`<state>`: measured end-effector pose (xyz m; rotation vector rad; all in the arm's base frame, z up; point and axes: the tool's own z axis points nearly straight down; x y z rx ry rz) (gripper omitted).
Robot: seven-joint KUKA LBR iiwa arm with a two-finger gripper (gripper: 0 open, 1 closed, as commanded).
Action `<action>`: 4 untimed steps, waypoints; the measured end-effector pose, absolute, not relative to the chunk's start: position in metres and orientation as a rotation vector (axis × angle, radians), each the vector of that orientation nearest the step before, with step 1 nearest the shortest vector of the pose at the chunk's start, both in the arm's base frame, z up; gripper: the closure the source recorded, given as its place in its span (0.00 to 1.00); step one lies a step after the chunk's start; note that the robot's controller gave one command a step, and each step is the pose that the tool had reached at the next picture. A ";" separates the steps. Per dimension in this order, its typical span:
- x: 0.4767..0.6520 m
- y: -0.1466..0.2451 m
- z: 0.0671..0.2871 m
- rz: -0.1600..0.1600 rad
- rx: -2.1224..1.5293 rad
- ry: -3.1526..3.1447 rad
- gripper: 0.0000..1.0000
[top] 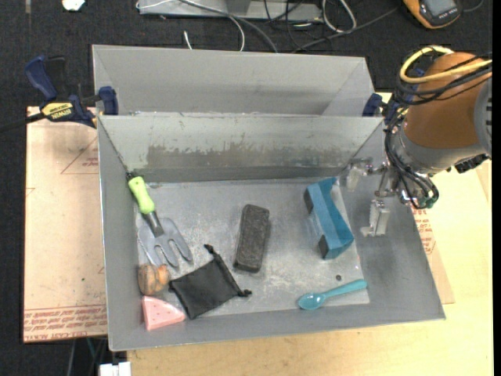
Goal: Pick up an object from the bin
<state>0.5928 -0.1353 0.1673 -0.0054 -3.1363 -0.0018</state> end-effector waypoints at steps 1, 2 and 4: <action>0.595 -0.134 0.172 0.000 0.000 -3.144 0.00; 0.605 -0.119 0.126 0.002 0.536 -3.102 0.00; 0.644 -0.079 0.106 0.003 1.010 -2.981 0.00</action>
Offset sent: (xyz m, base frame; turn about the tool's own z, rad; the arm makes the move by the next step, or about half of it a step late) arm 0.0201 0.0320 -0.0973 -0.7196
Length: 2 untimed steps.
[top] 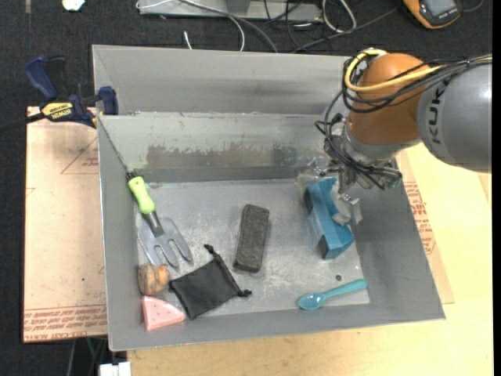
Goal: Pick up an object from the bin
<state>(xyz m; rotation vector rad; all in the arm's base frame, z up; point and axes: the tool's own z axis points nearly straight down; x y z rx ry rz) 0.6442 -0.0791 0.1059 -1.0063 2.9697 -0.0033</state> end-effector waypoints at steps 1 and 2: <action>0.651 -0.101 0.077 -0.017 -1.430 2.776 0.00; 0.655 -0.099 0.073 -0.011 -1.768 2.579 1.00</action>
Offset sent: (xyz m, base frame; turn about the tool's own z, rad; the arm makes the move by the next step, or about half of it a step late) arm 0.0079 -0.0205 -0.0359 -0.5541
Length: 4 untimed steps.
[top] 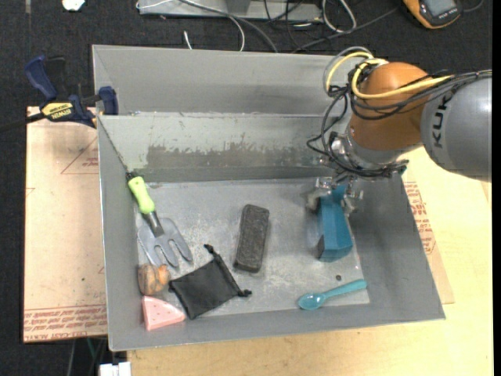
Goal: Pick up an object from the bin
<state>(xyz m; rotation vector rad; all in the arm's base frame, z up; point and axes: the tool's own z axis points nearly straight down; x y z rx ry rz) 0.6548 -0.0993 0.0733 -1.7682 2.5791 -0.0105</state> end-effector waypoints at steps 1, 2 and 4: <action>0.655 -0.099 0.074 -0.010 -1.768 2.579 1.00; 0.654 -0.099 0.085 -0.008 -1.768 2.580 1.00; 0.651 -0.097 0.138 0.006 -1.767 2.588 1.00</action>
Offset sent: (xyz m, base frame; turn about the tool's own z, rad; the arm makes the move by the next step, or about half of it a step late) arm 0.0000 0.0001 0.0226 0.0000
